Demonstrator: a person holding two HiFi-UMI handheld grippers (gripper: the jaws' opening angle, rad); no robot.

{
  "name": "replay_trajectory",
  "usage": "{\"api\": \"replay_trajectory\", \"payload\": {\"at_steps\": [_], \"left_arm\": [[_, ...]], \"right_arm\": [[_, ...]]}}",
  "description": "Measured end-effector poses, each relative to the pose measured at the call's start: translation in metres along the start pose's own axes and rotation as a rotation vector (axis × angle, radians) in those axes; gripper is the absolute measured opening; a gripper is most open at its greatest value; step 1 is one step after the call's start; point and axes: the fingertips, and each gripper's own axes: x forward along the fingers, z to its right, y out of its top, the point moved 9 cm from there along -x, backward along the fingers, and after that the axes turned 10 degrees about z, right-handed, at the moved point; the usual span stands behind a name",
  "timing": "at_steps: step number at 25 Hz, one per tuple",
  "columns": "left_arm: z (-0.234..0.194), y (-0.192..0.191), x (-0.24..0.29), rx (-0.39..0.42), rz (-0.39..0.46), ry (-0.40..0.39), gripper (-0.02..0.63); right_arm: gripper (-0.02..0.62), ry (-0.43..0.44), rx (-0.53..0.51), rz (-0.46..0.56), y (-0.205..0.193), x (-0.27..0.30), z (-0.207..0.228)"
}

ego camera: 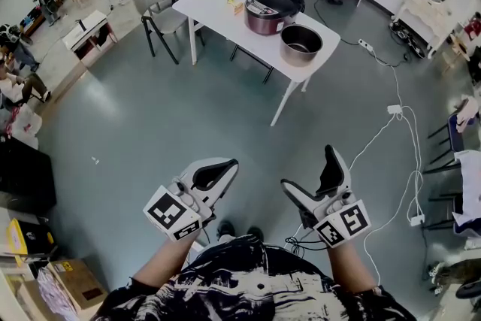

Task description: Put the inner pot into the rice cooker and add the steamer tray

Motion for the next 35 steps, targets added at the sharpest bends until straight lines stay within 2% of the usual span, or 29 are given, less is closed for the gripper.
{"api": "replay_trajectory", "payload": {"at_steps": [14,22,29,35], "left_arm": [[0.006,-0.012,0.018,0.005,-0.014,0.041,0.005],[0.003,-0.012,0.033,0.038,-0.018,0.101,0.005],[-0.043,-0.017,0.044,0.033,-0.014,0.121,0.005],[-0.118,-0.022,0.059,0.021,0.003,0.089,0.005]], "right_arm": [[0.534,0.021,0.002,-0.046,-0.005,-0.008,0.03],[0.534,0.068,-0.006,-0.052,-0.006,0.005,0.063],[0.534,0.086,0.001,-0.068,-0.023,0.05,0.079],[0.534,0.078,-0.022,-0.065,-0.043,0.117,0.089]]}}
